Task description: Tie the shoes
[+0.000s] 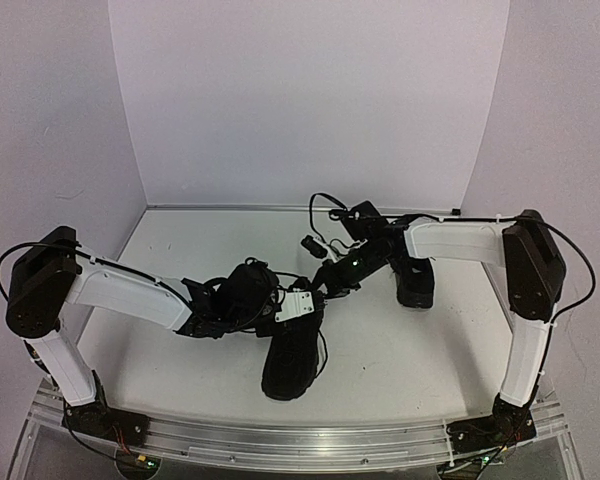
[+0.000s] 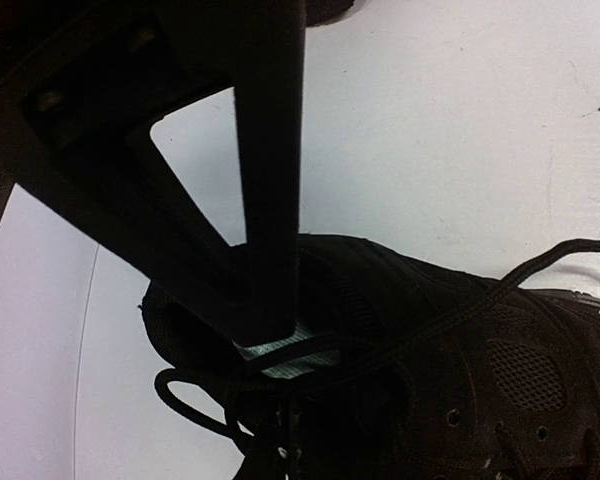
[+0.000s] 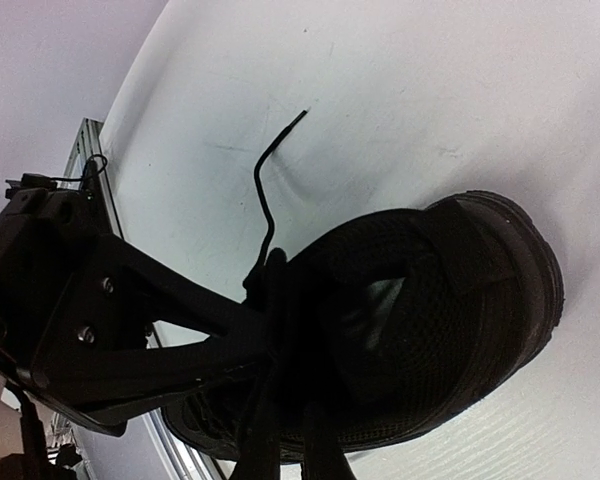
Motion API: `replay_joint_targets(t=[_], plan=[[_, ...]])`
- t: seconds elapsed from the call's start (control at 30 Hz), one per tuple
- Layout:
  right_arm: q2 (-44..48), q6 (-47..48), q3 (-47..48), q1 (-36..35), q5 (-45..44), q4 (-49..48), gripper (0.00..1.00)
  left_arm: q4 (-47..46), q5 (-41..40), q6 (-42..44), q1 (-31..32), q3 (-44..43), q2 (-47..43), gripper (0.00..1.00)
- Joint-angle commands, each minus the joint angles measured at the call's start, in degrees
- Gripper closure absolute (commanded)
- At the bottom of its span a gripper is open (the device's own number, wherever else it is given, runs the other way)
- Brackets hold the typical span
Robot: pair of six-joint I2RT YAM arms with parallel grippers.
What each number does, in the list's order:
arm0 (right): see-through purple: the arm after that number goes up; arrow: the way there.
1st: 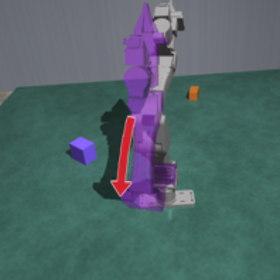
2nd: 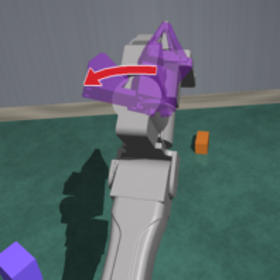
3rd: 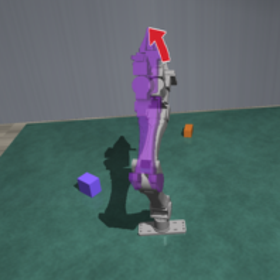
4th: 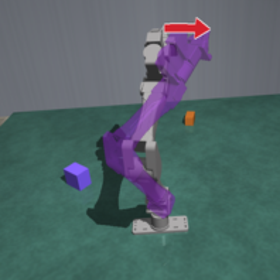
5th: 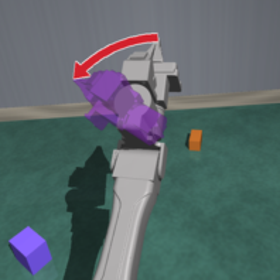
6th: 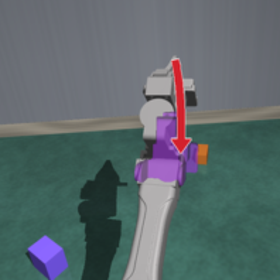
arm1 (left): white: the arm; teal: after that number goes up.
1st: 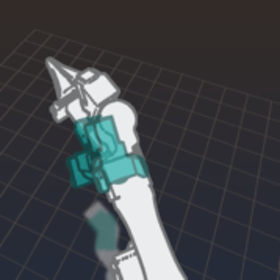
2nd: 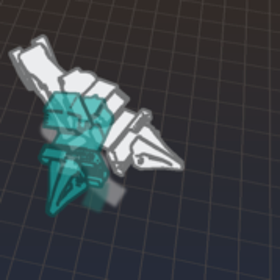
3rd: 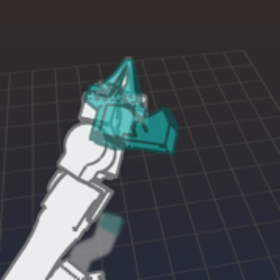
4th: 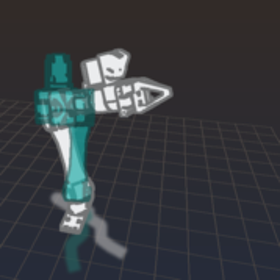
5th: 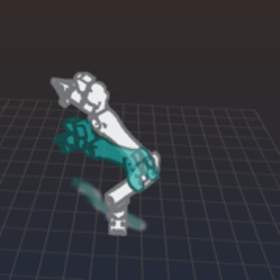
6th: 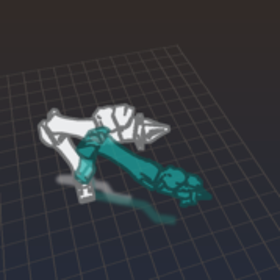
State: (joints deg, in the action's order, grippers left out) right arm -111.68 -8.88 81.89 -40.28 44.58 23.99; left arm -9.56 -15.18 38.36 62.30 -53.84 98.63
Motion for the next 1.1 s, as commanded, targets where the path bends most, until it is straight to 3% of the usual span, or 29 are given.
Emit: replay_joint_targets(t=[0.0, 0.67, 1.07], plan=[[-0.95, 0.36, 2.24, -0.43, 2.41, -0.65, 0.91, -1.86, 0.75, 0.74, 0.27, 0.42, -2.21, 1.00], [-1.35, -0.37, 2.74, -1.14, -3.68, 0.05, 0.95, -1.88, 0.51, 1.18, 0.56, 0.30, -2.01, 1.00], [-1.82, 0.63, 3.21, -1.82, -0.26, 1.06, 0.92, -2.14, 0.59, 1.54, 0.65, 0.05, -1.48, 1.00]])
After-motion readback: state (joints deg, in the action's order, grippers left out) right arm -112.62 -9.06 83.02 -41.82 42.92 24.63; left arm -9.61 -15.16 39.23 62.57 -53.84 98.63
